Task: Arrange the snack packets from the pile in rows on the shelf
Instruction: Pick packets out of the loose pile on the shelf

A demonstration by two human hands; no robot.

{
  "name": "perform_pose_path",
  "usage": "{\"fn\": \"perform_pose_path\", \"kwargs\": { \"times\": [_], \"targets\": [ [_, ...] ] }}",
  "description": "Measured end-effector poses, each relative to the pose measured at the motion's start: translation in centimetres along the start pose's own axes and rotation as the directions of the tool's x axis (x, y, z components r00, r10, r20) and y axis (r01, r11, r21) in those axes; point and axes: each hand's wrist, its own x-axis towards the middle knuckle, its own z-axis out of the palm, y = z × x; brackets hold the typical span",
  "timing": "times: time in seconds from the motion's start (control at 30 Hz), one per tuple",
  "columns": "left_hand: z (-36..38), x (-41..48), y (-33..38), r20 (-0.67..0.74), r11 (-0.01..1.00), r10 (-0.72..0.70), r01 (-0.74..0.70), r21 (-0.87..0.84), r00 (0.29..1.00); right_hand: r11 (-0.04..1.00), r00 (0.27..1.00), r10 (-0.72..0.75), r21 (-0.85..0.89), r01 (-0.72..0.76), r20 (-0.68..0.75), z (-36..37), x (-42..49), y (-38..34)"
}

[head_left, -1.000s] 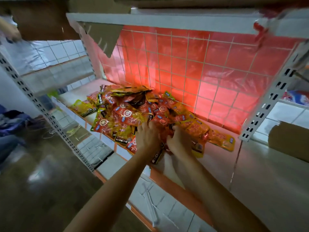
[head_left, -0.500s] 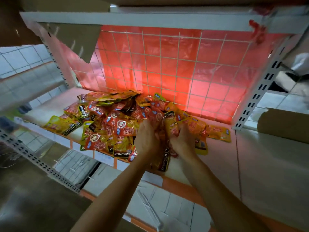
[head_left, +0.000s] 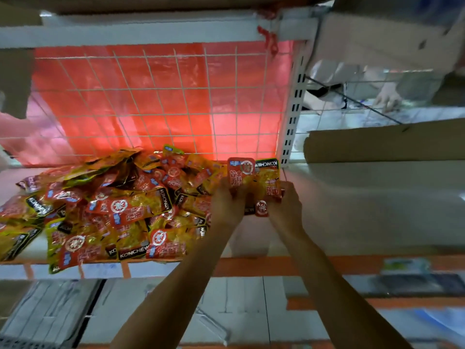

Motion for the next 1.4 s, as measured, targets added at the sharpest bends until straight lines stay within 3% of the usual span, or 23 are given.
{"fn": "perform_pose_path", "kwargs": {
  "times": [0.2,0.53,0.83,1.2,1.4],
  "targets": [
    [5.6,-1.3,2.3,0.135,0.995,-0.001,0.015,-0.101,0.991,0.996,0.995,0.028,0.092,-0.019,-0.100,-6.0,0.6,2.3],
    [17.4,-7.3,9.1,0.323,0.987,-0.063,0.107,-0.121,0.944,0.997,0.951,0.080,0.023,-0.077,-0.297,-19.5,1.3,7.7],
    [28.5,-13.5,16.2,0.369,0.988,-0.044,0.095,-0.121,0.928,0.992,0.894,0.068,0.125,-0.014,-0.443,-33.4,2.0,12.1],
    [38.6,-18.7,23.0,0.465,0.989,0.036,0.034,-0.141,0.885,0.933,0.852,0.245,0.350,-0.078,-0.463,-45.2,3.3,16.7],
    [43.6,-18.5,25.4,0.525,0.992,0.044,0.026,-0.126,0.850,0.750,0.822,0.442,0.650,-0.119,-0.360,-49.0,5.3,18.3]
  ]
}}
